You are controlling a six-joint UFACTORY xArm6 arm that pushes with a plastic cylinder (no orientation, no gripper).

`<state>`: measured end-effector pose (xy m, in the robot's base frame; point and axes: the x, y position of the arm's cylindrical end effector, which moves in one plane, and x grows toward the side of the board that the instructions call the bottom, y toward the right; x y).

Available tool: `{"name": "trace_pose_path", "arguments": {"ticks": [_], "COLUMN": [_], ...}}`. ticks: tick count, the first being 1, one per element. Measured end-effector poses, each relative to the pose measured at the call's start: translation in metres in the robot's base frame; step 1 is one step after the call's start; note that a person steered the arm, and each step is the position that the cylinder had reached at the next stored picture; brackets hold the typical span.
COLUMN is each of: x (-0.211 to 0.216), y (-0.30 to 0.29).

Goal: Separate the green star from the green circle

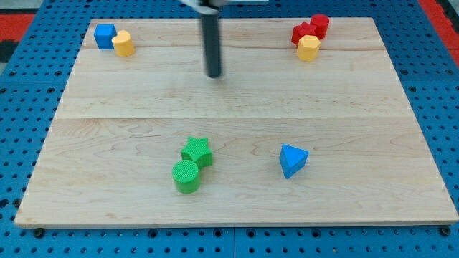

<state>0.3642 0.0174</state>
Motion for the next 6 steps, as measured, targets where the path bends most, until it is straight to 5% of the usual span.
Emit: {"name": "trace_pose_path", "arguments": {"ticks": [1,2,4,6], "x": [0.072,0.137,0.197,0.147], "y": [0.052,0.041,-0.006,-0.093]}}
